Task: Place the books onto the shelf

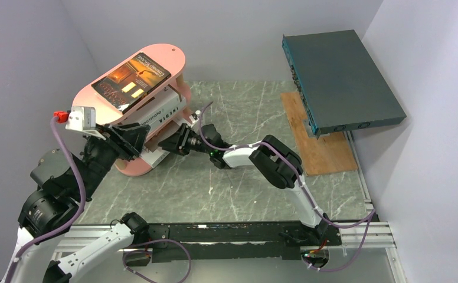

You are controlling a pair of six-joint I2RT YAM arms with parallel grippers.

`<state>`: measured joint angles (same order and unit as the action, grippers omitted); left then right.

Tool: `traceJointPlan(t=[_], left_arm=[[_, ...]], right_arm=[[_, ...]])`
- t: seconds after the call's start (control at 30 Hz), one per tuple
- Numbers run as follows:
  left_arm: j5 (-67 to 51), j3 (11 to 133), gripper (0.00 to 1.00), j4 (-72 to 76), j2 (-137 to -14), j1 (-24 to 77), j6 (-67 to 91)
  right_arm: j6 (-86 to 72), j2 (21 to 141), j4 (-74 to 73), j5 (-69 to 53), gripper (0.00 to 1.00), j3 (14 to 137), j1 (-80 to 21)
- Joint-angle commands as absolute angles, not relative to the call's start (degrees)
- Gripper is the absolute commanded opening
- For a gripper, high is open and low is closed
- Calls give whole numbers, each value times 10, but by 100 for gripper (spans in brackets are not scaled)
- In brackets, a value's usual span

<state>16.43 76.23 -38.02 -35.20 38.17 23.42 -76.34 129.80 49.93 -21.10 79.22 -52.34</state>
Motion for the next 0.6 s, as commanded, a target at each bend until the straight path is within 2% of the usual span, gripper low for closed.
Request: traceJointPlan(t=[0.0, 0.57], left_arm=[[176, 760, 46, -374, -338, 382, 229], [181, 760, 47, -378, -333, 382, 229]], right_arm=[[-721, 1231, 524, -194, 46, 745, -527], [-720, 1189, 560, -204, 46, 678, -523]])
